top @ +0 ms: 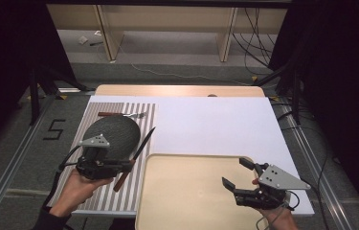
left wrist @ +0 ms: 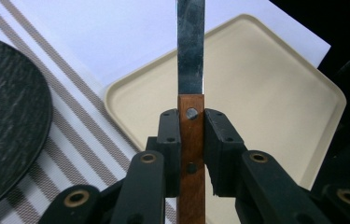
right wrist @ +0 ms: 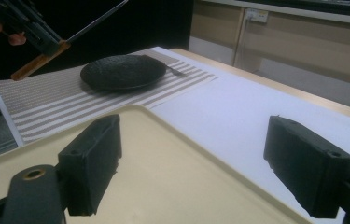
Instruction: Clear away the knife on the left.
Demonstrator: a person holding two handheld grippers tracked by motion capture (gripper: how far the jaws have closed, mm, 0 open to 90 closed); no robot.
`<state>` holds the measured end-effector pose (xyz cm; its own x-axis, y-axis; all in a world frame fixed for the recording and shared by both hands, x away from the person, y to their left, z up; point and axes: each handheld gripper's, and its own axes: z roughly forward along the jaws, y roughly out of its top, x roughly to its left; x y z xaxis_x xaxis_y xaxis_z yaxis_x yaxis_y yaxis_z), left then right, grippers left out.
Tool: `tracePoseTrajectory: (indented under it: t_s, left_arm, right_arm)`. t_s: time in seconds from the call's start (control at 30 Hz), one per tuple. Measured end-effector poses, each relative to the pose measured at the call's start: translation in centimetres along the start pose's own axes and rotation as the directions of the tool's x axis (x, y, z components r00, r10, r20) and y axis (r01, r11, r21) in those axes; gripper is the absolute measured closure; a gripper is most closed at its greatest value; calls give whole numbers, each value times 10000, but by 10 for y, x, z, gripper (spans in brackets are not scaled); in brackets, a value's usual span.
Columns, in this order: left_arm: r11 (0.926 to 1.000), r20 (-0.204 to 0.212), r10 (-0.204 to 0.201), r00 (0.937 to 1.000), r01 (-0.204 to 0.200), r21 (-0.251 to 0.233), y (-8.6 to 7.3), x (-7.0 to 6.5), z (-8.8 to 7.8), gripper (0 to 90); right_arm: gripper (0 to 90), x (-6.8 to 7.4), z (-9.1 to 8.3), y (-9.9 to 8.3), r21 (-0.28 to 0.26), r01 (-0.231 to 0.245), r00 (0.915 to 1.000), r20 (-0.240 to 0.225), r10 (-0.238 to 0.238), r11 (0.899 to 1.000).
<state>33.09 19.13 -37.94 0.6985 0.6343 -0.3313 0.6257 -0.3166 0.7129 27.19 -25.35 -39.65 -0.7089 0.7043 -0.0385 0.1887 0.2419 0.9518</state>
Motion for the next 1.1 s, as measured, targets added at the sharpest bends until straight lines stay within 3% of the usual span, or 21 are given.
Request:
tracePoseTrajectory:
  t_s: [0.13,0.23,0.37,0.4,0.57,0.6,0.73,1.1]
  left_arm:
    - [9991,5,400,9992,-400,157,1,-18,9,769]
    - [9996,668,270,9974,-265,-78,4,-32,17,769]
    - [9981,710,557,9959,-574,230,5,-47,33,769]
    - [9981,878,507,9948,-536,305,6,-49,36,769]
    - [9975,938,542,9941,-582,410,7,-53,45,769]
    - [9978,1109,425,9929,-479,467,7,-53,48,769]
    - [9977,965,473,9942,-518,440,7,-54,51,769]
    - [9968,1115,90,9937,-177,774,9,-58,72,769]
  right_arm:
    - [201,0,0,0,0,-3,10000,4,3,10000]
    - [201,0,0,0,-2,-1,10000,2,1,10000]
    - [201,0,-1,0,-21,-12,10000,-2,12,10000]
    - [201,0,-1,0,-19,-18,10000,0,18,10000]
    - [201,0,-1,0,-21,-5,10000,-9,5,10000]
    - [201,0,0,0,-17,-2,10000,-7,2,10000]
    - [201,0,0,0,-17,-4,10000,-9,4,10000]
    - [201,0,0,0,-18,8,10000,1,-8,10000]
